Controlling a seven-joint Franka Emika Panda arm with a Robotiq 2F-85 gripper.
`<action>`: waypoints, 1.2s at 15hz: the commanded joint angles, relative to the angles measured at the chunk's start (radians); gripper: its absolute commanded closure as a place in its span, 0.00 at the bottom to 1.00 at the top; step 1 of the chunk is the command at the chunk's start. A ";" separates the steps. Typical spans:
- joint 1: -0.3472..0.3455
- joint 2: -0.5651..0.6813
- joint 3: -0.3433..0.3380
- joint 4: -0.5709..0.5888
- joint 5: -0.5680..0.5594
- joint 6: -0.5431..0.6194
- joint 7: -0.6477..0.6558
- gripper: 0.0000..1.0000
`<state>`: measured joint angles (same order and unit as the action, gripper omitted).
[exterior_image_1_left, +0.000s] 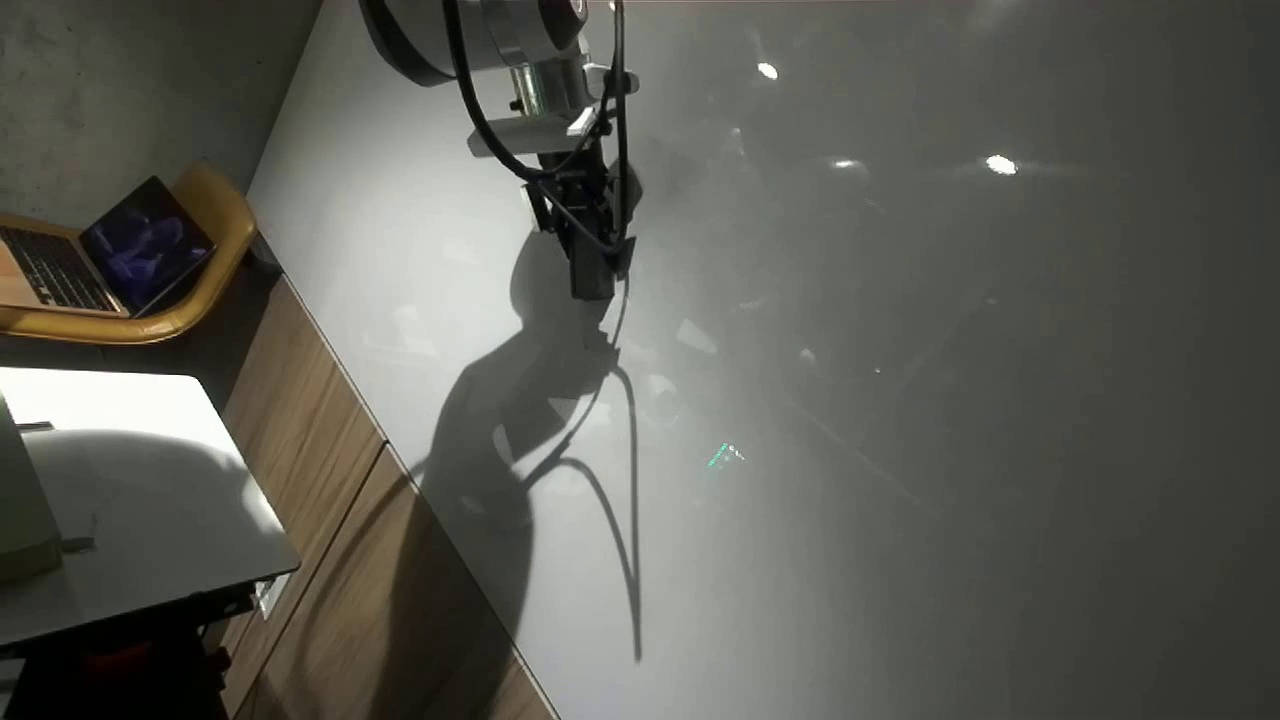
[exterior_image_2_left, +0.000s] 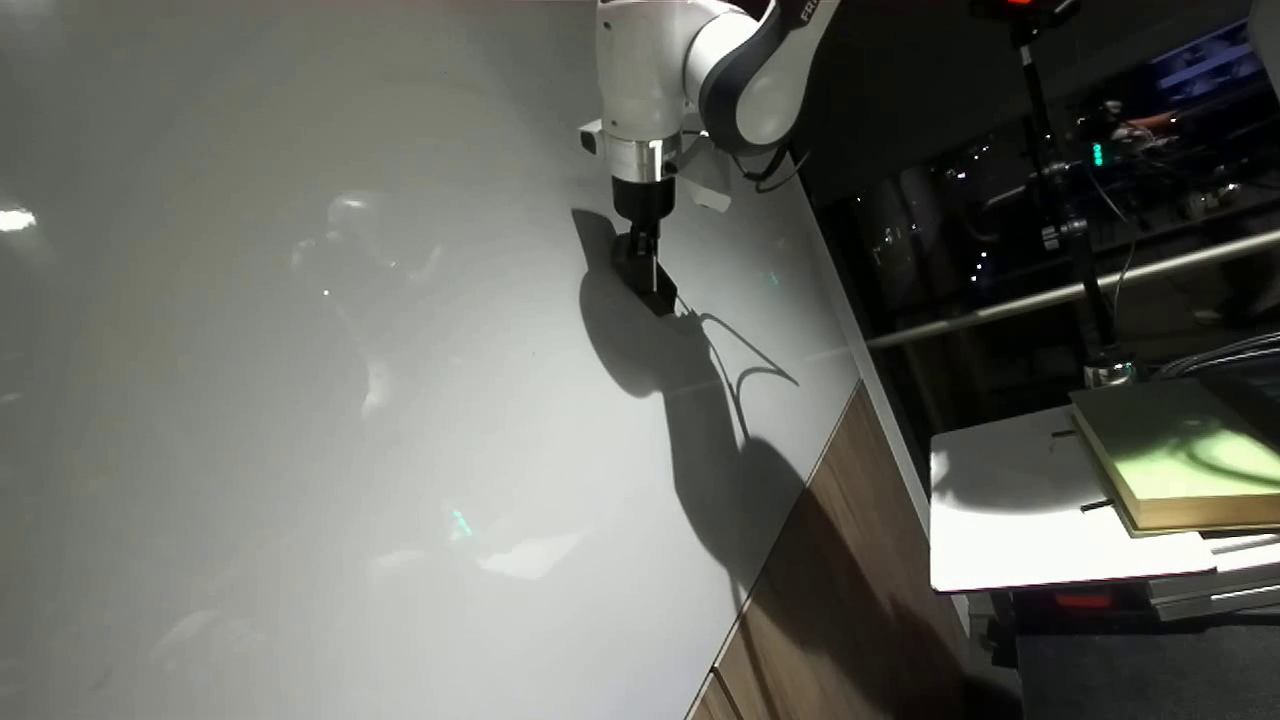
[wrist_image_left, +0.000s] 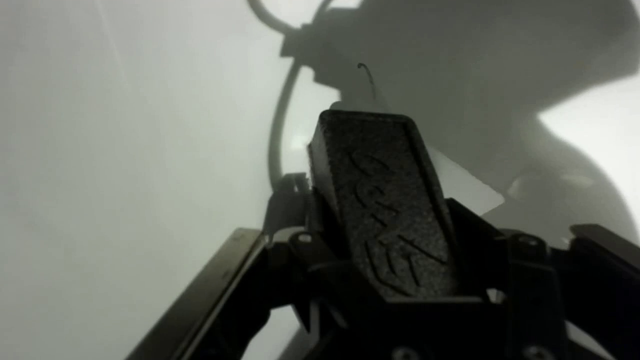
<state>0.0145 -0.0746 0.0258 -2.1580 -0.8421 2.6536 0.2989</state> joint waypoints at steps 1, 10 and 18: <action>-0.037 0.047 -0.041 0.024 -0.033 0.126 -0.011 0.66; -0.039 0.133 -0.046 0.067 -0.021 0.171 0.025 0.66; -0.049 0.210 -0.056 0.081 -0.025 0.169 0.055 0.66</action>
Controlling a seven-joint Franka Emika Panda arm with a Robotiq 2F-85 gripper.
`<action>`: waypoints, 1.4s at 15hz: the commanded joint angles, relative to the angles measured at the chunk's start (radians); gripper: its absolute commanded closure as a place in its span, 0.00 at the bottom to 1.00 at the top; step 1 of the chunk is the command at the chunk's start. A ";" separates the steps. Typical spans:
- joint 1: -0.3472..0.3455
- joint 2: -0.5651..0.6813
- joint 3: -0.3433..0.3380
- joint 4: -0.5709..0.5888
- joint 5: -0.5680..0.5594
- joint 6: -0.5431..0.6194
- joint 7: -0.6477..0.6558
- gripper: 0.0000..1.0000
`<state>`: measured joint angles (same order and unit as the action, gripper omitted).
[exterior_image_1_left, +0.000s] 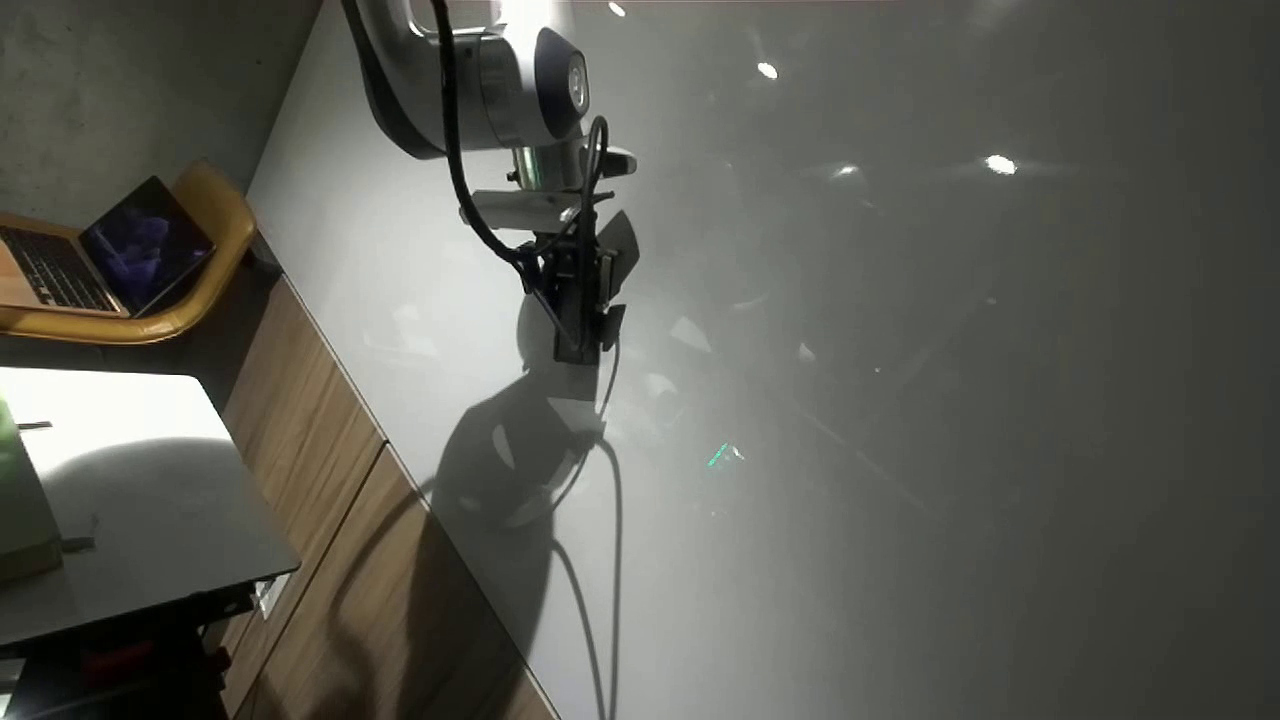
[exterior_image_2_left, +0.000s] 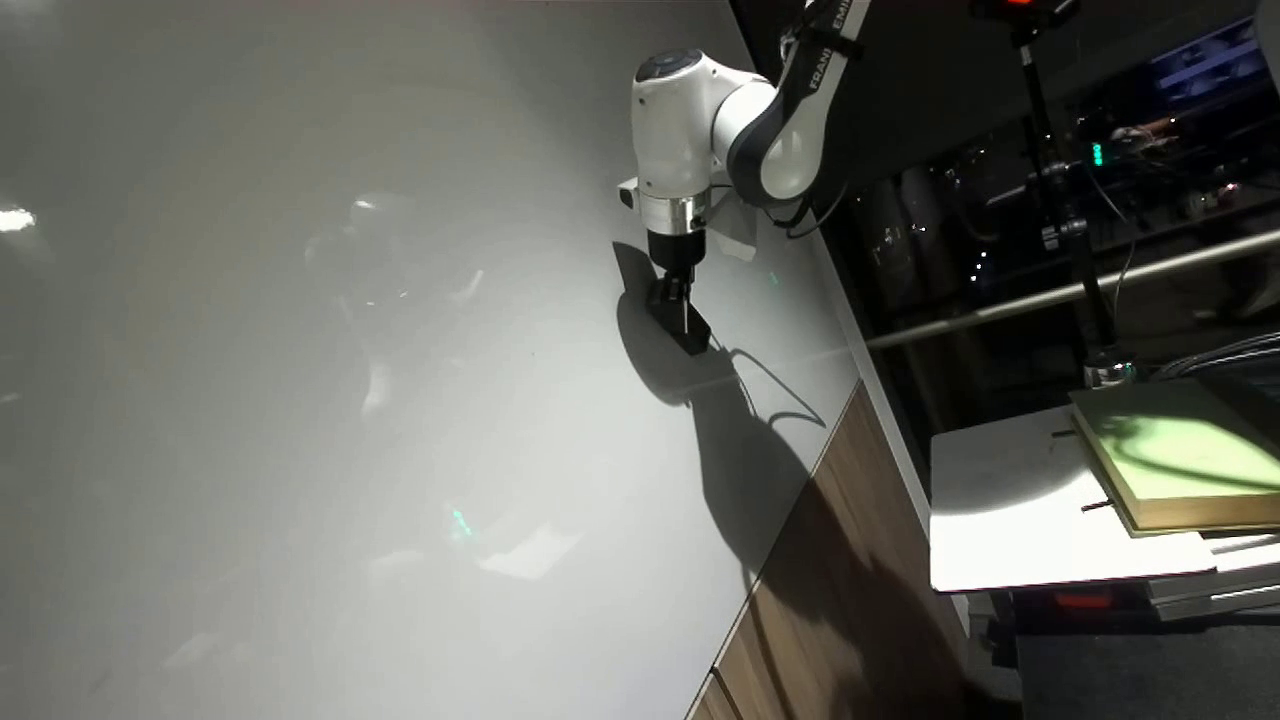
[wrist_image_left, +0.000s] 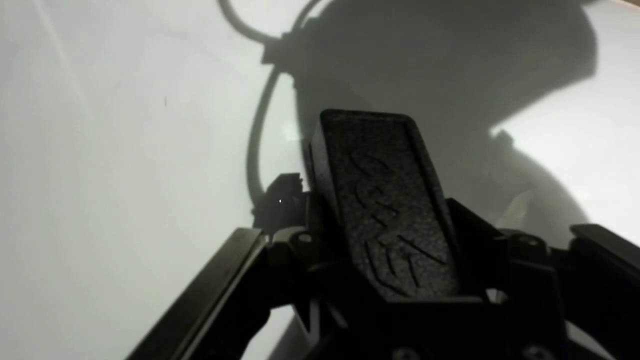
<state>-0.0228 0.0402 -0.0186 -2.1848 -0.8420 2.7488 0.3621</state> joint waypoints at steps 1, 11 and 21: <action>-0.012 0.099 -0.012 0.113 -0.019 0.067 -0.016 0.66; 0.001 -0.026 -0.002 0.196 0.007 -0.113 -0.118 0.66; 0.002 -0.023 0.007 0.203 0.114 -0.076 -0.101 0.66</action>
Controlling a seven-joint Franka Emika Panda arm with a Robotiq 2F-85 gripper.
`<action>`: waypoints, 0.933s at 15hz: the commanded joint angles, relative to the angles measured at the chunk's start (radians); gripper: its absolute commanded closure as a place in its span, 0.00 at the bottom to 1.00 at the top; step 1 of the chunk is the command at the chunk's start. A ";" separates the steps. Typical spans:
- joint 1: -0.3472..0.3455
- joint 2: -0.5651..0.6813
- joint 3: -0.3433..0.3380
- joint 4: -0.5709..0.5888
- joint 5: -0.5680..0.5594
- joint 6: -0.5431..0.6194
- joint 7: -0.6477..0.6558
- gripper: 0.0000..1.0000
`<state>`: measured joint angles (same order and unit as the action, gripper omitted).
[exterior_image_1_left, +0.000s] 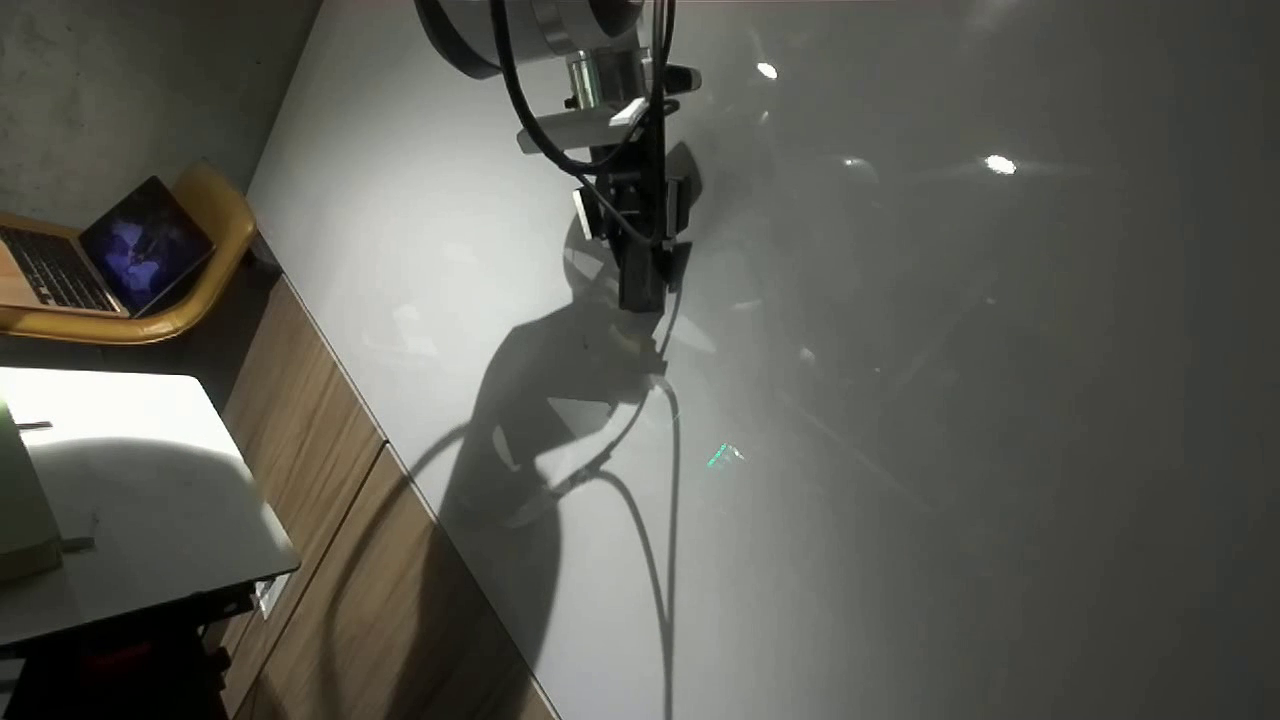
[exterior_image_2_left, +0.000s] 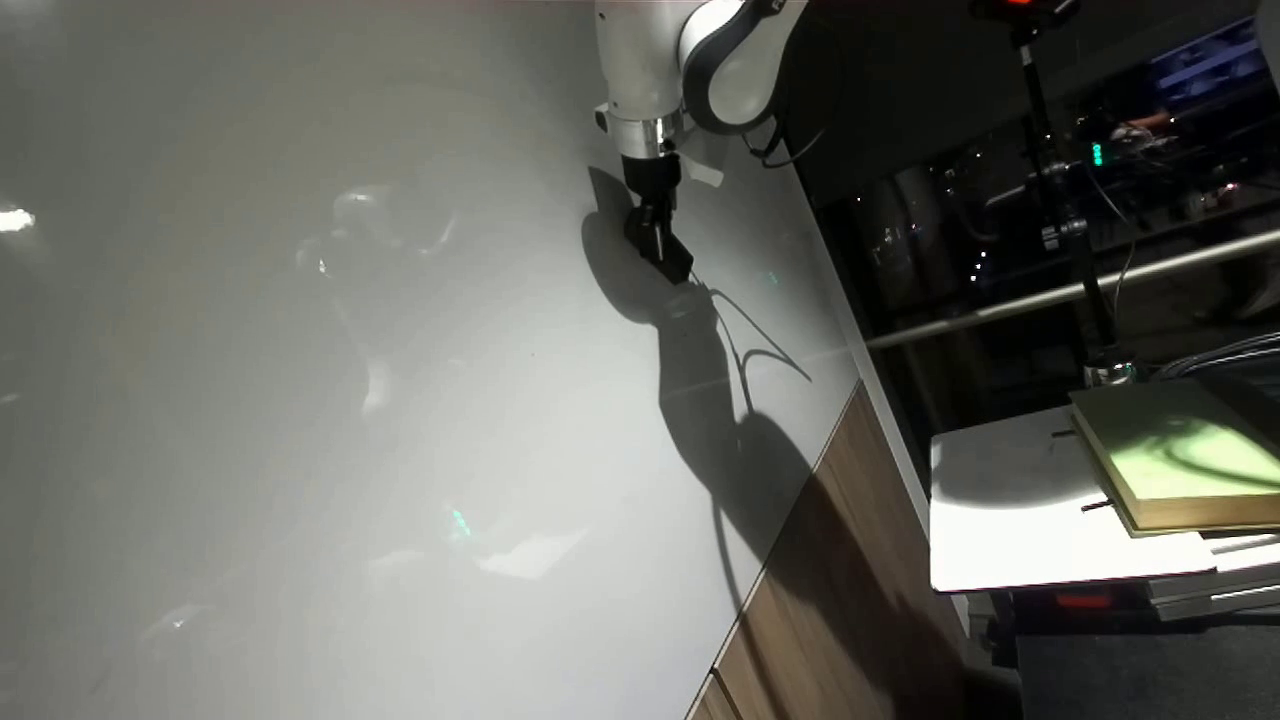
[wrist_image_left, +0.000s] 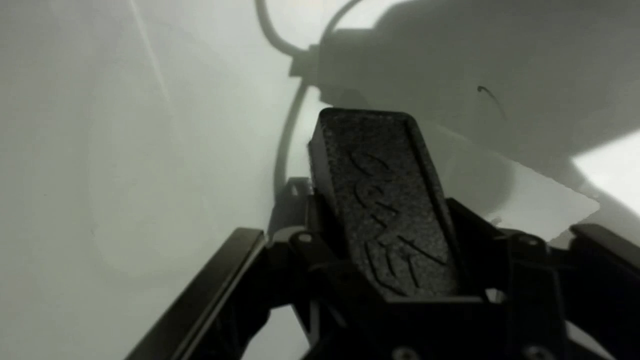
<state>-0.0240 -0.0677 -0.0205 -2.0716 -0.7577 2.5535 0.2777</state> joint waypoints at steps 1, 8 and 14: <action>0.005 0.084 0.010 0.089 0.037 0.124 -0.015 0.66; 0.000 0.057 0.007 0.046 0.153 0.174 -0.003 0.66; -0.023 0.041 -0.008 -0.052 0.276 0.320 -0.020 0.66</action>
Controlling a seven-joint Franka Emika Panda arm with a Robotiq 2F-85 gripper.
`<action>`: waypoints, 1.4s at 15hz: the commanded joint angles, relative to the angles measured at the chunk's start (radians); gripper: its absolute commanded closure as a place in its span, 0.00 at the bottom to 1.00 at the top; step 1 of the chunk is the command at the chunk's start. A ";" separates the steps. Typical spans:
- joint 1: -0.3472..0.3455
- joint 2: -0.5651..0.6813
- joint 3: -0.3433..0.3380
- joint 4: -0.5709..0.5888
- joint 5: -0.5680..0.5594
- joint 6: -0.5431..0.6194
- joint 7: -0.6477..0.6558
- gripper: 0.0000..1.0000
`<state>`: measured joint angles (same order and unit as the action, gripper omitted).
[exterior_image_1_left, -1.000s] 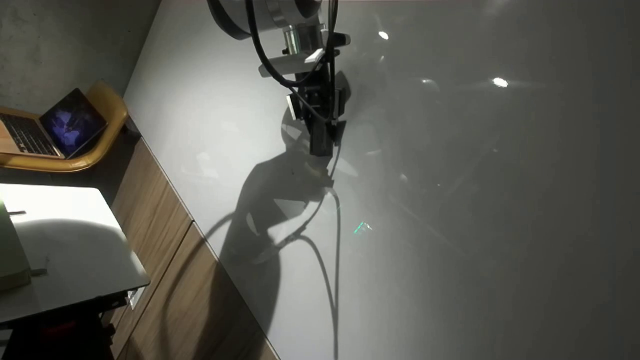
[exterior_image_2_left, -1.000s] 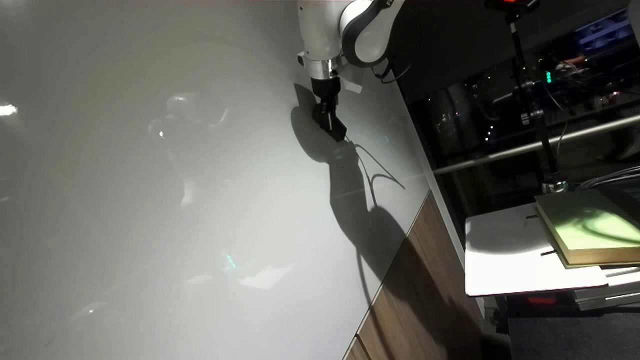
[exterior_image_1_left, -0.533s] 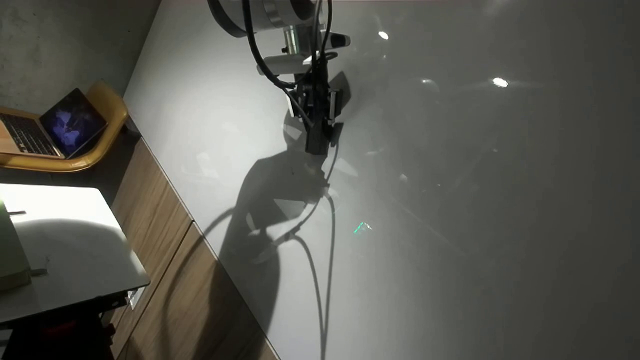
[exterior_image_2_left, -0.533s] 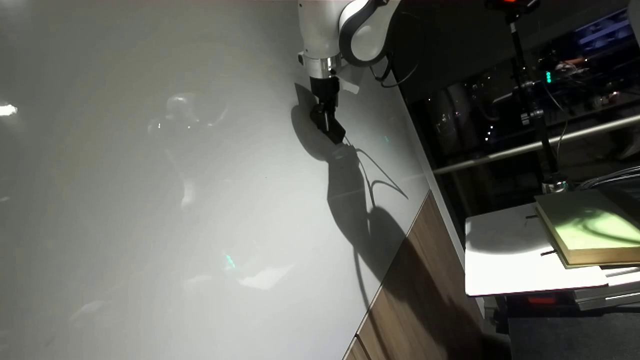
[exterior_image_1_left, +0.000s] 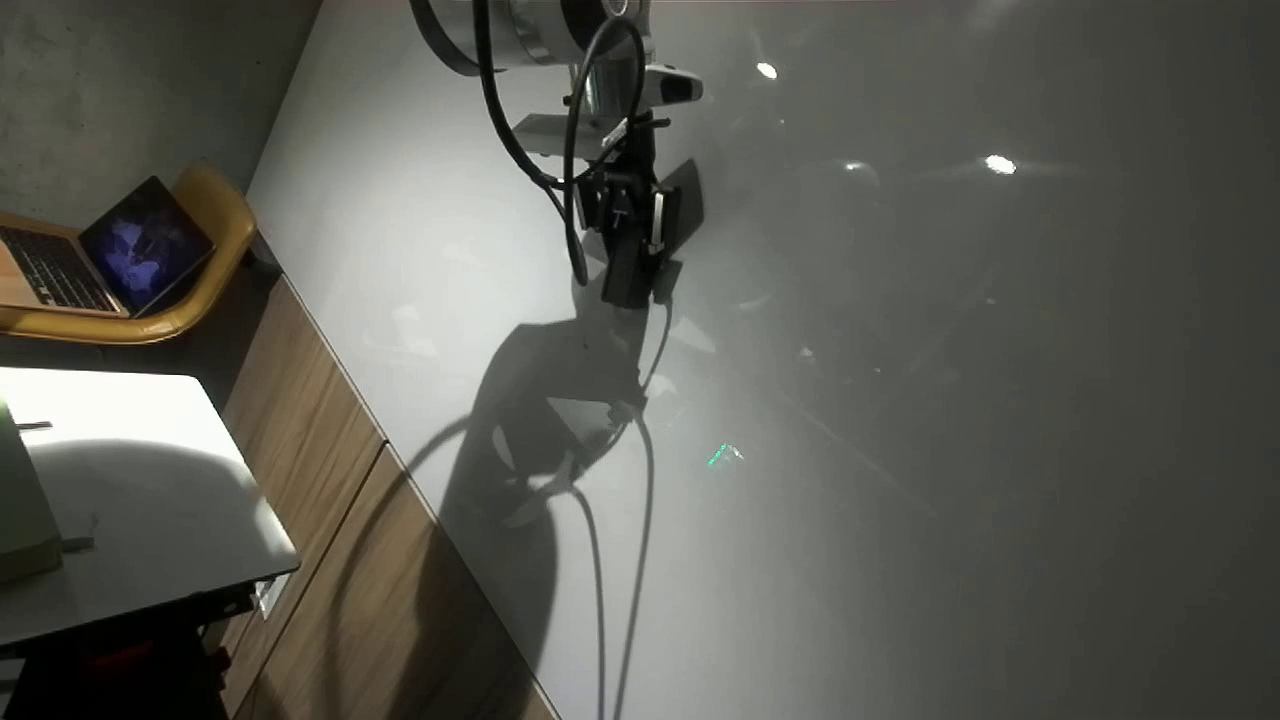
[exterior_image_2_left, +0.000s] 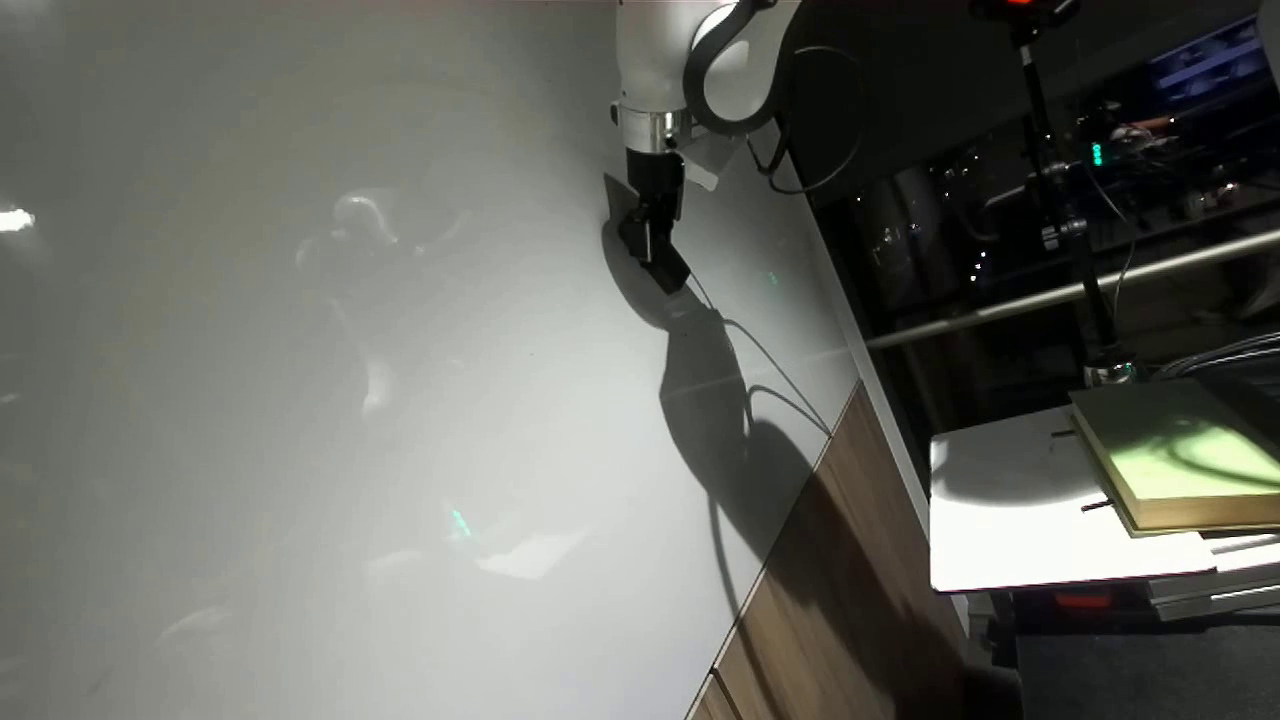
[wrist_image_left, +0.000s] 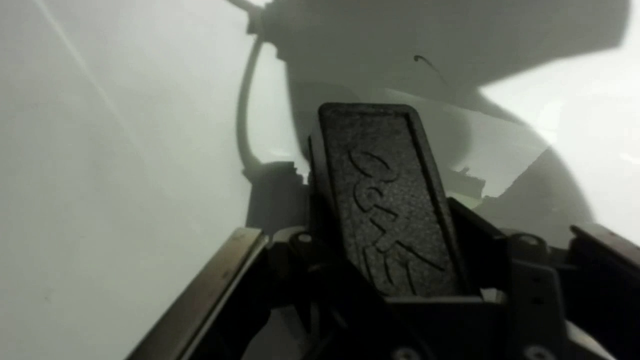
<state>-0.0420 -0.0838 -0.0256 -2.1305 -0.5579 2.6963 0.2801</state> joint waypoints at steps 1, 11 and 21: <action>0.001 0.059 -0.016 -0.013 0.094 0.220 -0.024 0.66; 0.002 0.110 -0.036 -0.155 0.339 0.528 -0.208 0.66; 0.001 0.197 -0.025 -0.137 0.401 0.557 -0.290 0.66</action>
<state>-0.0451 0.0072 -0.0611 -2.3586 -0.1923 3.1983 0.0465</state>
